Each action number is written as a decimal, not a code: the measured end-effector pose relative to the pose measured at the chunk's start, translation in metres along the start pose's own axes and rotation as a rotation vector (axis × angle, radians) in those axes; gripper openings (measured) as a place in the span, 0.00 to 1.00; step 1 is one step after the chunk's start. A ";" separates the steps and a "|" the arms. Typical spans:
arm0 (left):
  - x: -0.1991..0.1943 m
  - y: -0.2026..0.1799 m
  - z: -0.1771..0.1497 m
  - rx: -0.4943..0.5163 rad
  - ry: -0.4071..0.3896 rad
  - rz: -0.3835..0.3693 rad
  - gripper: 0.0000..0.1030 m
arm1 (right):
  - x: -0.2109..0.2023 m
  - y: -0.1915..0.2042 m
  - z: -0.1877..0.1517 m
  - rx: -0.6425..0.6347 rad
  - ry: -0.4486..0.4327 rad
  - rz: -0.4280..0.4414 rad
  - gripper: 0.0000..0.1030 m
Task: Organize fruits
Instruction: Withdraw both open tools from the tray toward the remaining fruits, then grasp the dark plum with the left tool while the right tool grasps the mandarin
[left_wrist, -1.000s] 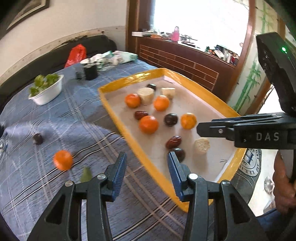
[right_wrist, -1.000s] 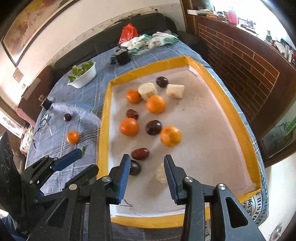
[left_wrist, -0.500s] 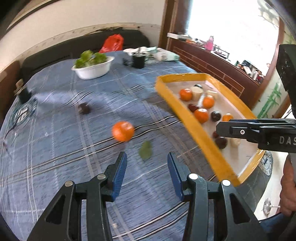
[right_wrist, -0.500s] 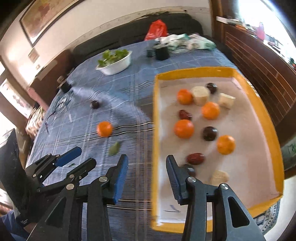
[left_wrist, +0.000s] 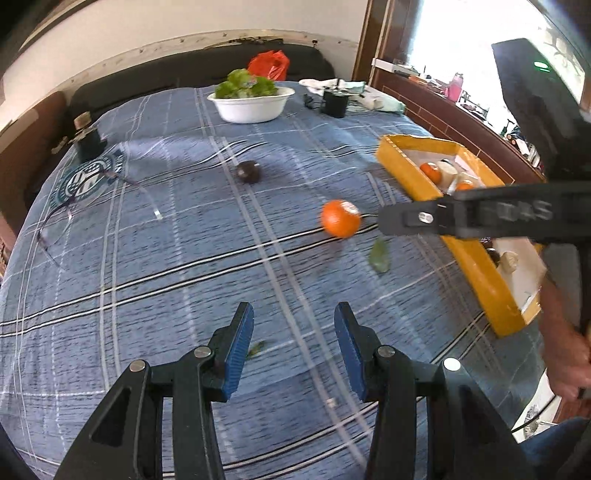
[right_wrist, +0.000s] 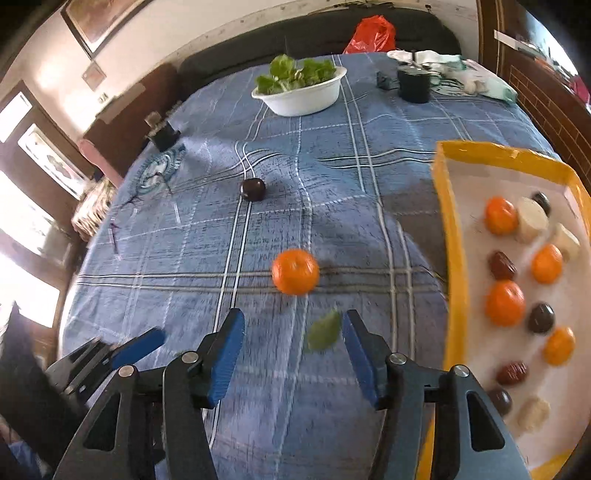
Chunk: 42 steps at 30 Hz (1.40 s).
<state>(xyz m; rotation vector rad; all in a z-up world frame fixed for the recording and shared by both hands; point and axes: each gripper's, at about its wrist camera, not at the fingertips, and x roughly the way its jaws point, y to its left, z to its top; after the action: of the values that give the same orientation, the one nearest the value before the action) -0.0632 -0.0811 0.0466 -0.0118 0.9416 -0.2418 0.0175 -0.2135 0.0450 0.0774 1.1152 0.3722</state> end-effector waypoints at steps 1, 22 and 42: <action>-0.001 0.004 -0.001 -0.001 0.000 0.003 0.43 | 0.006 0.001 0.004 -0.002 0.003 0.000 0.58; 0.034 0.060 0.071 -0.123 0.044 -0.050 0.43 | 0.035 -0.006 0.014 0.070 0.020 -0.025 0.40; 0.138 0.045 0.142 -0.119 0.105 0.031 0.28 | -0.025 -0.032 -0.011 0.042 -0.050 -0.080 0.40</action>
<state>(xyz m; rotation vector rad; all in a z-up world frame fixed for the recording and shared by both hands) 0.1374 -0.0803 0.0157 -0.0948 1.0586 -0.1586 0.0067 -0.2529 0.0537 0.0785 1.0739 0.2736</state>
